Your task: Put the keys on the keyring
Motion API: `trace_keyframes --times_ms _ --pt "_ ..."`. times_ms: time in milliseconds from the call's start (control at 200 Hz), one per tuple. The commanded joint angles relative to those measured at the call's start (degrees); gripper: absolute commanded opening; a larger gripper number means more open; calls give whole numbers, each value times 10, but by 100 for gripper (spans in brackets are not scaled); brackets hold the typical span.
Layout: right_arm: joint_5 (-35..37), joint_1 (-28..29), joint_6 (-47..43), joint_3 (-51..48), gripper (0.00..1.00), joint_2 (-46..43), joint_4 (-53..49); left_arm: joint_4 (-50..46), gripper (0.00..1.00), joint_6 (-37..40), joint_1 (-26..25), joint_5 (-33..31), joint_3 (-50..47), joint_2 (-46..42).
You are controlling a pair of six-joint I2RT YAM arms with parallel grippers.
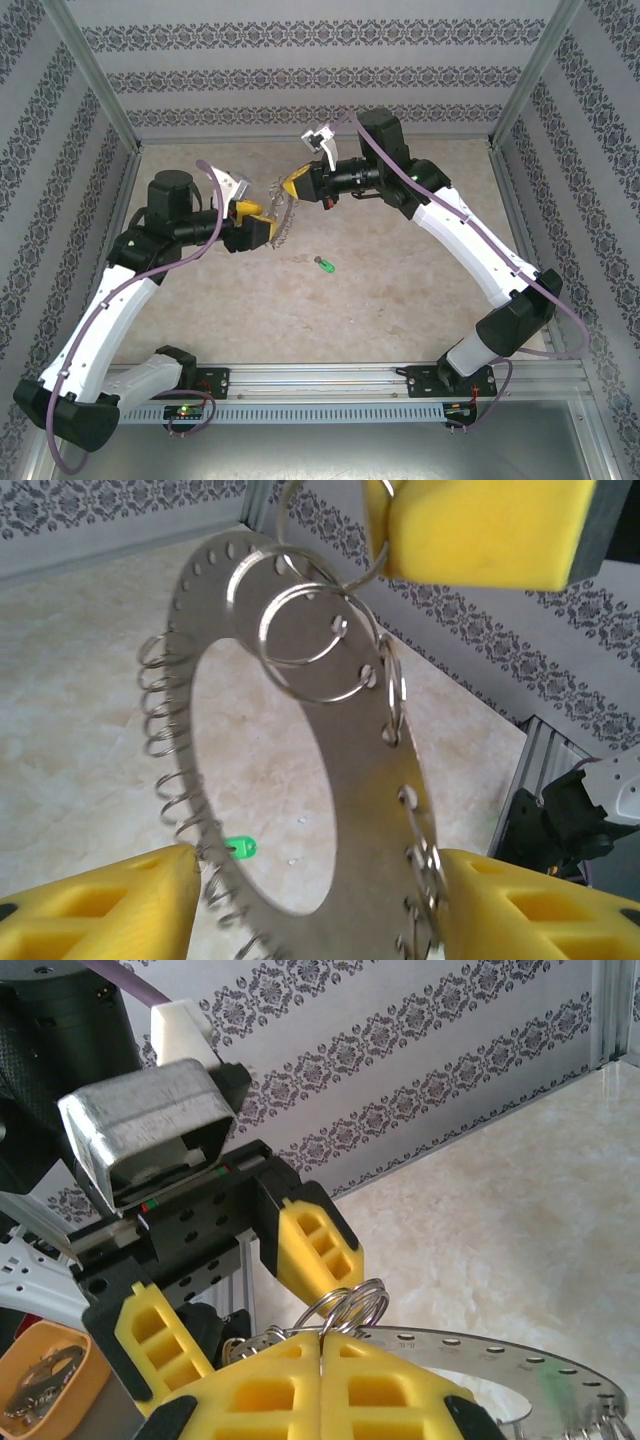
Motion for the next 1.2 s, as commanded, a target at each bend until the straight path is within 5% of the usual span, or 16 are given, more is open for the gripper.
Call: trace_keyframes --times_ms 0,375,1194 --pt "-29 -6 -18 5 0 -16 10 4 63 -9 15 14 18 -15" --pt "-56 -11 -33 18 0 -21 -22 75 60 -56 40 62 62 9" --pt "-145 -13 -27 45 0 -16 -35 69 51 -12 31 85 120 64"
